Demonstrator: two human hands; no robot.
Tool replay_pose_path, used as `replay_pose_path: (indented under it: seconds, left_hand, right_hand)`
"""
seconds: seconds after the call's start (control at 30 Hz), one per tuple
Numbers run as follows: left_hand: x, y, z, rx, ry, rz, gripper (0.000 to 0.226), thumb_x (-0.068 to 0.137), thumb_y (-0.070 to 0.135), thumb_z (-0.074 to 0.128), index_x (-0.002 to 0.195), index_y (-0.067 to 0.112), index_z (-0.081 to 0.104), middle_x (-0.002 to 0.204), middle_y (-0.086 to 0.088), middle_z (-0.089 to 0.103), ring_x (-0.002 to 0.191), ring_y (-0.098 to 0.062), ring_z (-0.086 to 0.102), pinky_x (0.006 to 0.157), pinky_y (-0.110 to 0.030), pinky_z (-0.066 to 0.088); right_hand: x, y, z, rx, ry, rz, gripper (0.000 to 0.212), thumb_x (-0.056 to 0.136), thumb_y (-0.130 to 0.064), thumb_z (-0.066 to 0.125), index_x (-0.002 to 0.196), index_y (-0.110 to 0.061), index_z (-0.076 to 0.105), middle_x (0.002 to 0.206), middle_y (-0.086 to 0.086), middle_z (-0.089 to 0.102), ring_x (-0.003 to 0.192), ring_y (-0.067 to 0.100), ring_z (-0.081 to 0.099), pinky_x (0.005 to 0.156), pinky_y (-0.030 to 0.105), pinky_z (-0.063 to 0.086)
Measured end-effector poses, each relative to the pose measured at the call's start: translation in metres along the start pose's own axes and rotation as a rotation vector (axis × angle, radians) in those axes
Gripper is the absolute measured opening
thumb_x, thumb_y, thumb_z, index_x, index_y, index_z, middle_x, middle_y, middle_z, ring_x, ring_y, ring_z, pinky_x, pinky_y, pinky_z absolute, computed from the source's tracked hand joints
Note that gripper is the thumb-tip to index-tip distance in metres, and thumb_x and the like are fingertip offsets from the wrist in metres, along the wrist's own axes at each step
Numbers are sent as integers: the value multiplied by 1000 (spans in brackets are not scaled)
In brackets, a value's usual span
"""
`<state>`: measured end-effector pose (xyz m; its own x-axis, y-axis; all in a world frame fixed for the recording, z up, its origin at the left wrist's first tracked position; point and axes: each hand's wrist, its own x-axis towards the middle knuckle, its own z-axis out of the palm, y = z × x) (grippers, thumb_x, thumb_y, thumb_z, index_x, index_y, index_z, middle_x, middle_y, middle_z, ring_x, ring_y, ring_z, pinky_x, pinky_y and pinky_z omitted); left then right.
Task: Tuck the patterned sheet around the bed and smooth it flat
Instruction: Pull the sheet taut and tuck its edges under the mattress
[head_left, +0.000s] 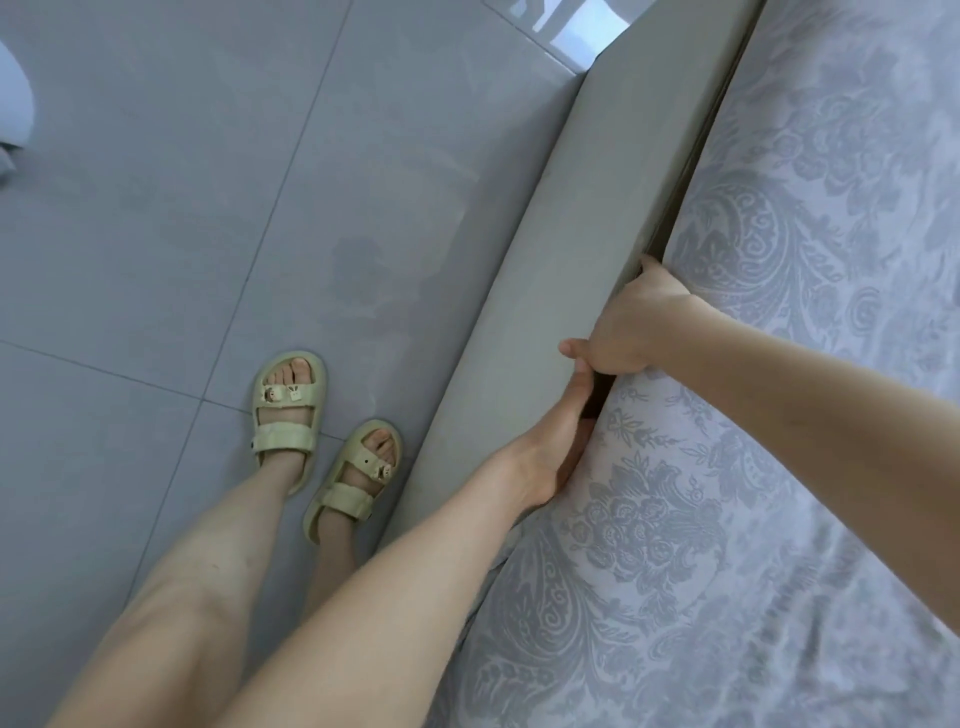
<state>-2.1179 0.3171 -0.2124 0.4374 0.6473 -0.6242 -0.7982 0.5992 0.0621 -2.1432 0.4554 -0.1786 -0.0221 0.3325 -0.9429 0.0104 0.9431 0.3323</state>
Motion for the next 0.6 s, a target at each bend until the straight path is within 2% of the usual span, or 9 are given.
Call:
replay_pose_path:
  seconds: [0.1,0.17,0.23,0.3,0.33,0.4,0.47,0.53,0.6]
  left_hand:
    - [0,-1,-3,-26,-30,-43,79,83,77,12,137,30,46,136,1,54,125,-16,51,108,-34,38]
    - [-11,-2,-9,12,76,-2,77,90,69,10,131,20,53,125,-1,61,111,-15,58,93,-26,47]
    - [-31,-10,-21,82,287,110,69,98,54,13,115,8,61,107,-9,66,90,-16,62,77,-20,48]
    - [-58,-32,-43,176,526,254,56,102,41,22,92,8,65,94,-9,66,80,-15,60,76,-20,45]
    - [-69,-46,-55,207,596,256,53,101,42,26,82,13,66,94,-7,67,85,-15,59,82,-22,43]
    - [-86,-81,-79,376,623,114,52,92,53,33,66,25,67,107,-1,65,104,-14,55,95,-28,36]
    - [-95,-109,-94,492,559,-62,36,80,50,43,62,25,62,114,4,58,115,-14,49,92,-26,32]
    - [-102,-124,-100,542,535,-165,13,61,34,52,67,23,55,104,0,60,107,-19,52,84,-29,35]
    - [-109,-134,-103,594,497,-180,18,50,24,52,67,21,51,86,-3,60,87,-21,54,74,-33,36]
  right_hand:
    - [2,-9,3,-67,-61,23,76,91,-64,3,151,-19,17,157,6,20,145,28,11,115,49,5]
    - [-1,-16,4,-132,-56,13,76,92,-62,1,147,-19,29,152,7,32,141,30,23,113,49,9]
    - [-10,-16,4,-135,35,-37,84,91,-62,-4,118,-12,57,133,8,55,128,26,44,109,44,17]
    - [-25,-21,5,-17,206,-117,76,95,-56,-2,72,-11,55,112,7,66,115,22,54,108,40,19]
    - [-34,-27,4,65,259,-161,71,97,-54,0,62,-13,47,106,7,67,112,22,55,108,40,20]
    - [-56,-53,5,170,267,-245,66,98,-54,3,59,-16,40,105,9,66,111,23,56,105,41,27]
    - [-69,-86,15,174,199,-312,66,97,-55,4,63,-13,40,109,10,64,113,25,55,101,41,33]
    - [-78,-117,31,153,137,-377,66,97,-55,4,68,-11,43,113,10,64,114,24,55,102,41,30]
    - [-85,-138,47,146,156,-411,67,97,-55,6,70,-11,48,109,9,66,110,22,56,100,39,28]
